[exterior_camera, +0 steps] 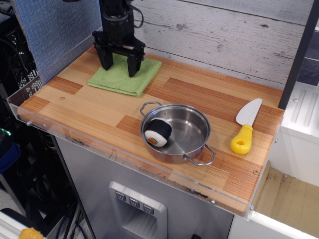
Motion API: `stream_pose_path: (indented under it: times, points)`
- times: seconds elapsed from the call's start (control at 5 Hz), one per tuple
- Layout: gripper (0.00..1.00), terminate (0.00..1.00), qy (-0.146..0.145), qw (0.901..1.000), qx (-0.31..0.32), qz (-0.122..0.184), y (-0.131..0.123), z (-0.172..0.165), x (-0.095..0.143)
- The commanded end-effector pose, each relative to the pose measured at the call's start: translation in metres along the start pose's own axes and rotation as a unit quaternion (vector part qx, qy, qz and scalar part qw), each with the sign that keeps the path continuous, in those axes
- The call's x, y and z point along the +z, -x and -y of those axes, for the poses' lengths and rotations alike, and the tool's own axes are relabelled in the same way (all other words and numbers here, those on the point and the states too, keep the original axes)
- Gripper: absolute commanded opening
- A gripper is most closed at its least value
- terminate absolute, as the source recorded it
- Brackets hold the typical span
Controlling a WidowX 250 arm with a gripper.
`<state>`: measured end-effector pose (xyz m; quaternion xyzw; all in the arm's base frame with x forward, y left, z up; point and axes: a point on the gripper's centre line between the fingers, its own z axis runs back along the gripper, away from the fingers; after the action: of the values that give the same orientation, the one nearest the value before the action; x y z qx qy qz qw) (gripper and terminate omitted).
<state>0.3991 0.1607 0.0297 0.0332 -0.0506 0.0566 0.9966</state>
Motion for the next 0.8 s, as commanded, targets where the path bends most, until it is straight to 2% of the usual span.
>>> stream_pose_path:
  times: [0.0,0.2,0.6]
  points:
    - [1.0,0.0,0.003,0.9963,0.025,0.082,0.002,-0.017,0.11]
    - [1.0,0.0,0.016,0.9972,0.019,0.07,0.005,-0.01,0.116]
    - [1.0,0.0,0.007,0.9992,-0.011,0.038,0.014,0.006,0.117]
